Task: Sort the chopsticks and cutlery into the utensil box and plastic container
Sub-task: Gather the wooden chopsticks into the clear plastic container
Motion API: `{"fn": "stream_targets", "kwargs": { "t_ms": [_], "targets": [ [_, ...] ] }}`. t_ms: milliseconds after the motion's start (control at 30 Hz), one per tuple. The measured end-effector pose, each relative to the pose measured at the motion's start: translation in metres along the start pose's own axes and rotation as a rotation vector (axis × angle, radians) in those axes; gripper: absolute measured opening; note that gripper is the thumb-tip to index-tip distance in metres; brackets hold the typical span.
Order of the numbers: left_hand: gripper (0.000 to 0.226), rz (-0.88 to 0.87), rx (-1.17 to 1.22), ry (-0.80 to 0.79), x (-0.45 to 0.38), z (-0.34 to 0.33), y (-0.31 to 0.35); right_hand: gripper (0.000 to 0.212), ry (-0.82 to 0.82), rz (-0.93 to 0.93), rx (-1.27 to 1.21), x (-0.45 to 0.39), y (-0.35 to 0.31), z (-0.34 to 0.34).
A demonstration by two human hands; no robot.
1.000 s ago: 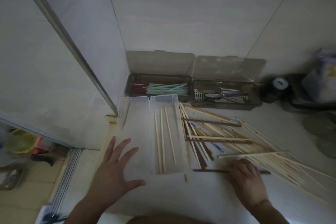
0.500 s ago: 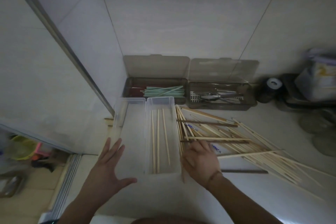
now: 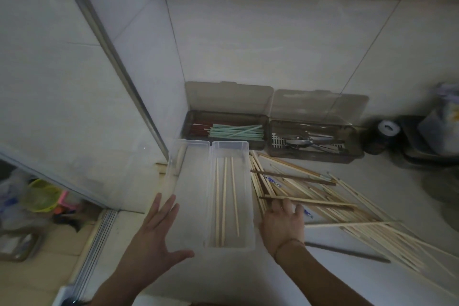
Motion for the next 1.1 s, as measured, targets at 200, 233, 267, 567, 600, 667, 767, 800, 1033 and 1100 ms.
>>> {"fn": "stream_targets", "kwargs": {
  "t_ms": [200, 233, 267, 567, 600, 667, 767, 800, 1033, 1100],
  "targets": [
    [0.112, -0.012, 0.034, 0.013, 0.001, -0.003, 0.001, 0.029, -0.052, 0.007, 0.082, 0.008, -0.012, -0.006],
    [0.111, -0.019, 0.036, 0.02, 0.001, -0.003, 0.001, 0.031, -0.062, 0.005, 0.069, 0.009, -0.011, -0.007],
    [0.11, -0.025, 0.039, 0.026, 0.001, -0.003, 0.001, 0.033, -0.071, 0.001, 0.043, 0.011, -0.01, -0.007],
    [0.114, -0.038, 0.029, 0.042, 0.0, -0.005, 0.0, 0.011, -0.086, -0.135, -0.726, 0.059, 0.063, 0.01],
    [0.114, -0.033, 0.03, 0.038, -0.001, -0.006, 0.0, 0.013, -0.066, -0.141, -0.85, 0.065, 0.073, 0.017],
    [0.114, -0.042, 0.033, 0.04, -0.001, -0.005, 0.001, 0.027, -0.003, -0.158, -1.111, 0.077, 0.091, 0.033],
    [0.11, -0.051, 0.028, 0.041, 0.0, -0.006, 0.001, 0.016, -0.019, -0.106, -1.666, 0.09, 0.09, 0.061],
    [0.11, -0.043, 0.032, 0.046, 0.001, -0.006, 0.0, 0.01, -0.063, -0.037, -1.826, 0.091, 0.079, 0.078],
    [0.113, -0.01, 0.061, 0.023, 0.002, -0.006, 0.001, 0.021, 0.534, 0.238, -1.422, 0.08, 0.054, 0.199],
    [0.112, -0.025, 0.043, 0.032, 0.003, -0.005, 0.003, 0.024, 0.589, 0.173, -1.435, 0.055, 0.048, 0.201]
  ]
}}
Point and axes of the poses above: each hand's wrist, its own x-axis away from the middle knuckle, its own z-axis out of the back of the hand, y = z × x, the point moved 10 cm from there along -x, towards the middle knuckle
